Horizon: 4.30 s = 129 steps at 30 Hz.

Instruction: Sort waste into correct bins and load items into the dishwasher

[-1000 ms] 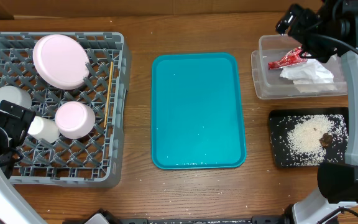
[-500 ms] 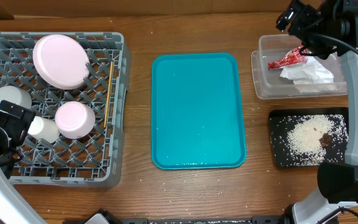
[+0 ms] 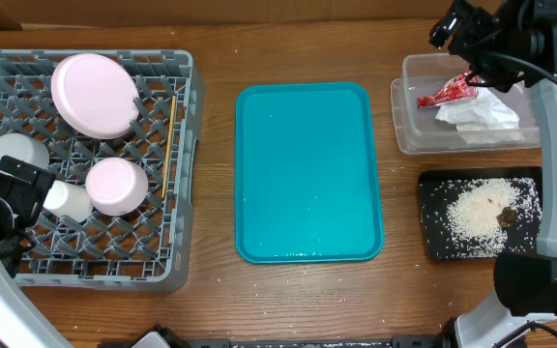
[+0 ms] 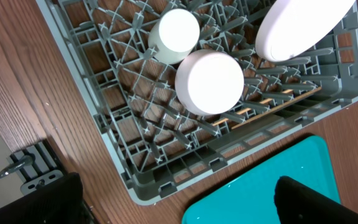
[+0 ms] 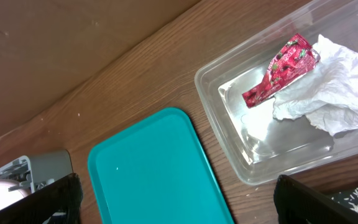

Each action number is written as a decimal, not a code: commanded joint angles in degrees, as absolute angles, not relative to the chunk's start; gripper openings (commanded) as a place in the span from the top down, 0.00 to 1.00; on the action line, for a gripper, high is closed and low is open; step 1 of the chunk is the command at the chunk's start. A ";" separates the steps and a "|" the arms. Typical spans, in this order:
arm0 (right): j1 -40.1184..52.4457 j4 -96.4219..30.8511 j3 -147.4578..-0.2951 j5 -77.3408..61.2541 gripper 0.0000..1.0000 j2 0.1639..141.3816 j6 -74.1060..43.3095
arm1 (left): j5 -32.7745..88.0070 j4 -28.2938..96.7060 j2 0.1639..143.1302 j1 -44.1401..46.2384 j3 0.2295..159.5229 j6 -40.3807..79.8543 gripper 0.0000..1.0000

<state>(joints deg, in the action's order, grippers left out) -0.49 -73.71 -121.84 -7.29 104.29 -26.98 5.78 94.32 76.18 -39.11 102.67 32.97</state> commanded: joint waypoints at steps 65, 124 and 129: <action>7.09 -69.21 -103.24 -6.74 0.00 103.02 -32.80 | 5.15 94.28 76.12 -39.40 103.39 33.85 0.00; -2.90 -91.59 -106.45 -22.68 0.00 95.15 -15.77 | 5.15 94.28 76.12 -39.40 103.39 33.85 0.00; 0.27 -92.07 -106.48 -25.56 0.00 94.30 -12.84 | 5.15 94.28 76.12 -39.40 103.39 33.85 0.00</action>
